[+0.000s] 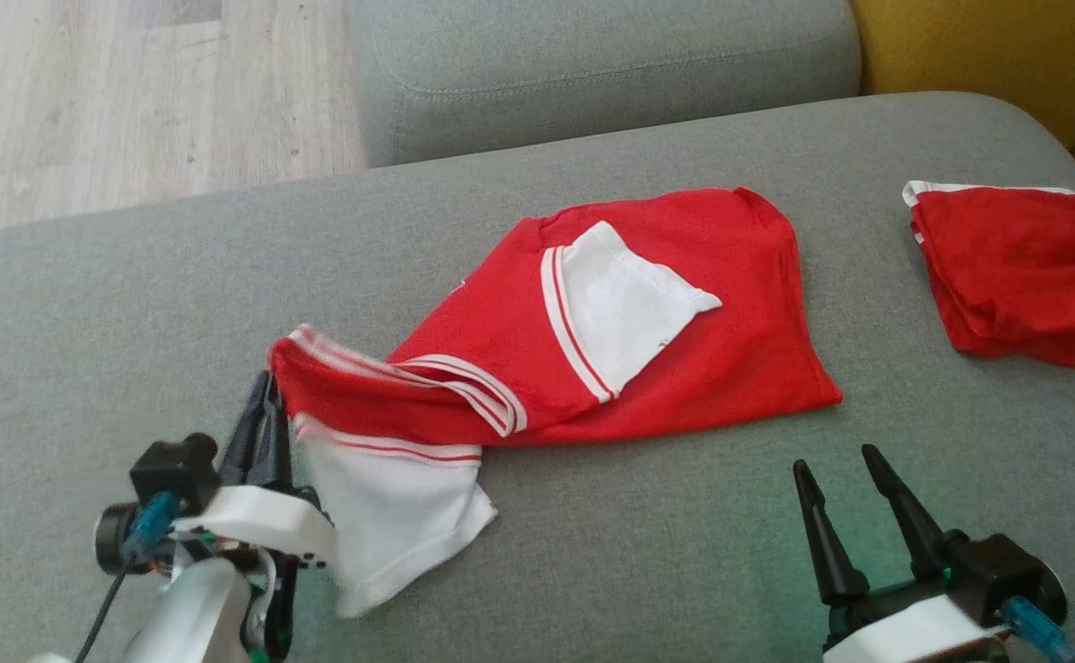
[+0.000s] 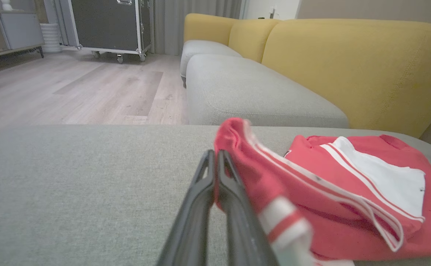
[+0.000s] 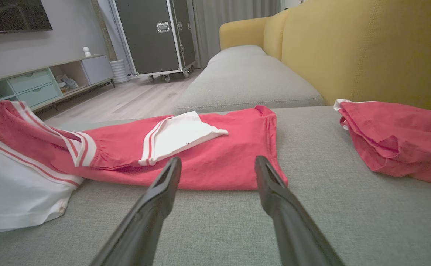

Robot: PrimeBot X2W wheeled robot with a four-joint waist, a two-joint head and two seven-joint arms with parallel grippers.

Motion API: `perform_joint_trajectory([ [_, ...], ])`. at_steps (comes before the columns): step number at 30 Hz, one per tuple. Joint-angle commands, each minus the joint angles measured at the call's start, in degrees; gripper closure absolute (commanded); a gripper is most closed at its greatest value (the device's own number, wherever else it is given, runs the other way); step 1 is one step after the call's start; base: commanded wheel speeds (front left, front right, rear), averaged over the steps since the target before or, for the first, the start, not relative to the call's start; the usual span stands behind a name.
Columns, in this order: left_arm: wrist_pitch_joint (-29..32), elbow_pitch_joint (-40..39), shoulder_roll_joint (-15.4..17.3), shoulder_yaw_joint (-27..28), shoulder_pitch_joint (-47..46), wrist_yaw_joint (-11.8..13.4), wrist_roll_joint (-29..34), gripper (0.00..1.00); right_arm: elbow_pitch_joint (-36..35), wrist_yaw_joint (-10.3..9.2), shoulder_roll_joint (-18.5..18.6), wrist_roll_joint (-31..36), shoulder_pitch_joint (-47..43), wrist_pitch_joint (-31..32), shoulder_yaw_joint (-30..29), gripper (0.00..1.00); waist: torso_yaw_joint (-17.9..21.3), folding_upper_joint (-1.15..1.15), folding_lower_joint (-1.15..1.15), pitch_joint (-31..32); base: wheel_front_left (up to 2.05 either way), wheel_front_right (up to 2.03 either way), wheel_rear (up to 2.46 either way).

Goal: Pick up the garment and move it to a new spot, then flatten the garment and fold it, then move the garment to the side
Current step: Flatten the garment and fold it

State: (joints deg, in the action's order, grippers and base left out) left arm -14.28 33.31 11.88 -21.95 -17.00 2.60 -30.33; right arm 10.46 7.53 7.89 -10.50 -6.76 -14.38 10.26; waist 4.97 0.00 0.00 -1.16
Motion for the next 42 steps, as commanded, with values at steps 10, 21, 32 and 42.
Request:
perform_joint_trajectory([
  [10, -0.72, -10.81, 0.90, 6.75, 6.94, 5.34, 10.52, 0.00, -1.46, -0.04, 1.00, 0.33, 0.38, -0.62, 1.16, 0.00, -0.39, 0.00, 0.00, 0.81, 0.00, 0.00, 0.00],
  [21, 6.69, -11.23, -5.59, -7.35, -6.14, 5.29, 23.36, 0.00, -2.43, -0.04, 1.52, 0.21, 2.33, -0.62, 1.36, 0.00, 1.06, 0.00, 0.00, -4.99, 0.00, 0.00, 0.00],
  [32, 17.62, -3.28, -8.97, -24.35, -26.28, 1.85, 21.28, 0.00, -3.25, -0.04, 2.49, -0.62, 8.01, -0.62, 1.26, 0.00, 7.70, 0.00, 0.00, -16.16, 0.00, 0.00, 0.00],
  [42, 20.58, 2.09, -8.99, -36.81, -37.16, 6.29, 13.04, 0.00, -3.25, -0.04, 1.46, -1.31, 11.05, -0.62, 1.85, 0.00, 12.71, 0.00, 0.00, -22.10, 0.00, 0.00, 0.00],
])
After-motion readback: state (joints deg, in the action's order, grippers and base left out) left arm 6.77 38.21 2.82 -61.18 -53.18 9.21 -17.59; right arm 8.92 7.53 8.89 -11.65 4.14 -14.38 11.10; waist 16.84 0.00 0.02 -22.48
